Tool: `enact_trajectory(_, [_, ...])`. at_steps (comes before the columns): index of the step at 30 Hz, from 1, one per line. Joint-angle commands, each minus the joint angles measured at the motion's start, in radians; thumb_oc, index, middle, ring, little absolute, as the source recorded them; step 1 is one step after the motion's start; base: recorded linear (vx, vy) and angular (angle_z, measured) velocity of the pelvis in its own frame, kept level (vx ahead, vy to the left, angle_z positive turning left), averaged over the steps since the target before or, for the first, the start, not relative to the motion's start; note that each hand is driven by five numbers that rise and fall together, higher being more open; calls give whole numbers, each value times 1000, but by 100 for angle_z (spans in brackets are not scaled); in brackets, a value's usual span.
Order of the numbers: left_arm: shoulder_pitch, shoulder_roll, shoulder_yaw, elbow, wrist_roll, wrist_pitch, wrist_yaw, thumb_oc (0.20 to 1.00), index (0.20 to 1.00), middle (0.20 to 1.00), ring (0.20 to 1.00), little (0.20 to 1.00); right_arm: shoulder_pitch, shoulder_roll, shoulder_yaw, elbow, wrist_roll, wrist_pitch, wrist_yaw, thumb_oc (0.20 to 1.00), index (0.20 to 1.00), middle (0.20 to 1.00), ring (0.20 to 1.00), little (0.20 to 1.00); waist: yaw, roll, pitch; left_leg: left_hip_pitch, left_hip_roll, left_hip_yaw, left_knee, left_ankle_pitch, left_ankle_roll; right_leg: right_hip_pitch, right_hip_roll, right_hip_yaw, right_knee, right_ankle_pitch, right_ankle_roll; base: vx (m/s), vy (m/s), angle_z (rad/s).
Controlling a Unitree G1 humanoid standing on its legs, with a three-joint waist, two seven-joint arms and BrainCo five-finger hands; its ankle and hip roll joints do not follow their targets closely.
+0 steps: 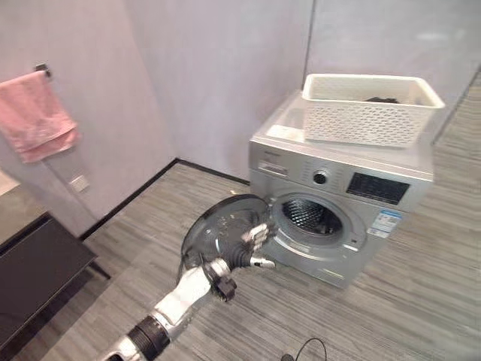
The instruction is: Grab the laundry basket,head to the washer,open it,put in the laundry and shut it.
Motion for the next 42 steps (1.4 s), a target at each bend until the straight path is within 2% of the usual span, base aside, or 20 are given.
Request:
enact_trajectory(1, [-133,34,-12,131,99,-6,-40,1000,1000,1000,1000,1000,-76,-19,19,-6,-36,-23,8,1000,1000,1000,1000,1000,-19,-53,60,38,-36,-22,7,-112,30,-16,-54,27,21,-38,68,-16,20,-23])
enact_trajectory(2, [-133,34,-12,131,99,-6,-40,1000,1000,1000,1000,1000,-76,-19,19,-6,-36,-23,8,1000,1000,1000,1000,1000,-18,-53,60,38,-36,-22,7,-112,30,-16,-54,27,21,-38,68,-36,38,-25])
enact_trajectory(3, [-184,41,-50,242,203,3,-53,1000,1000,1000,1000,1000,-82,-35,42,-30,-60,-23,20,1000,1000,1000,1000,1000,-35,-51,65,27,-35,-9,7,-108,28,-38,-48,38,24,-33,68,-20,18,-13])
enact_trajectory(10, [-184,41,-50,242,203,3,-53,1000,1000,1000,1000,1000,-82,-35,42,-30,-60,-23,20,1000,1000,1000,1000,1000,-35,-50,65,26,-35,-8,7,-108,28,-38,-48,38,24,-33,68,-3,3,-8])
enact_trajectory(11, [-210,40,-60,313,281,6,-44,1000,1000,1000,1000,1000,-89,-41,53,-42,-66,-23,26,1000,1000,1000,1000,1000,-43,-51,72,19,-34,-2,7,-105,28,-49,-45,44,26,-31,70,-78,13,0])
enact_trajectory(12, [-259,21,-70,453,420,16,-24,1000,1000,1000,1000,1000,-105,-55,71,-71,-65,-21,36,1000,1000,1000,1000,1000,-50,-54,91,4,-31,10,7,-100,27,-72,-37,54,31,-28,68,-116,20,-2])
enact_trajectory(14, [-308,-6,-65,599,569,20,12,1000,1000,1000,1000,1000,-124,-61,92,-92,-63,-21,41,1000,1000,1000,1000,1000,-57,-60,106,-21,-33,20,7,-89,27,-104,-35,64,36,-21,67,-96,21,-12])
enact_trajectory(15, [-309,-7,-65,599,570,19,12,1000,1000,1000,1000,1000,-124,-61,92,-92,-63,-21,41,1000,1000,1000,1000,1000,-57,-60,106,-21,-33,20,7,-89,27,-104,-35,65,36,-21,67,-166,30,-34])
enact_trajectory(16, [-410,-21,18,810,689,29,146,1000,1000,1000,1000,1000,-151,-69,128,-144,-52,-32,32,1000,1000,1000,1000,1000,-64,-77,148,-64,-36,29,7,-68,27,-157,-29,78,44,-8,62,-168,17,-36])
enact_trajectory(18, [-439,-12,50,843,688,32,178,1000,1000,1000,1000,1000,-153,-70,132,-155,-46,-37,29,1000,1000,1000,1000,1000,-64,-83,158,-75,-37,29,7,-62,25,-169,-28,79,45,-6,61,-133,3,-25])
enact_trajectory(19, [-504,24,101,911,713,40,258,1000,1000,1000,1000,1000,-154,-68,141,-183,-38,-47,22,1000,1000,1000,1000,1000,-64,-94,184,-95,-36,26,7,-52,24,-190,-28,78,49,0,59,-185,-45,-11])
enact_trajectory(20, [-608,115,187,1007,746,64,377,1000,1000,1000,1000,1000,-138,-78,159,-267,-44,-76,-11,1000,1000,1000,1000,1000,-74,-126,231,-139,-37,17,7,-27,18,-227,-34,67,52,9,57,-185,-45,-4])
enact_trajectory(24, [-657,178,211,1027,749,74,419,1000,1000,1000,1000,1000,-141,-83,155,-265,-35,-81,-23,1000,1000,1000,1000,1000,-80,-140,256,-163,-37,5,7,-16,13,-238,-43,49,50,15,60,-66,-27,14])
enact_trajectory(29, [-667,204,219,1019,707,66,428,1000,1000,1000,1000,1000,-154,-81,158,-245,-22,-79,-26,1000,1000,1000,1000,1000,-75,-141,263,-182,-41,-2,7,-12,10,-246,-50,37,44,23,62,-22,-10,10])
enact_trajectory(38, [-580,164,226,972,688,45,422,1000,1000,1000,1000,1000,-156,-77,165,-248,-22,-86,-29,1000,1000,1000,1000,1000,-55,-132,257,-154,-39,6,7,-26,11,-216,-49,40,45,16,60,1,5,5])
enact_trajectory(42, [-481,132,273,905,630,21,440,1000,1000,1000,1000,1000,-142,-62,160,-245,-25,-81,-30,1000,1000,1000,1000,1000,-44,-125,245,-138,-37,12,7,-33,10,-198,-50,38,44,11,59,0,0,0])
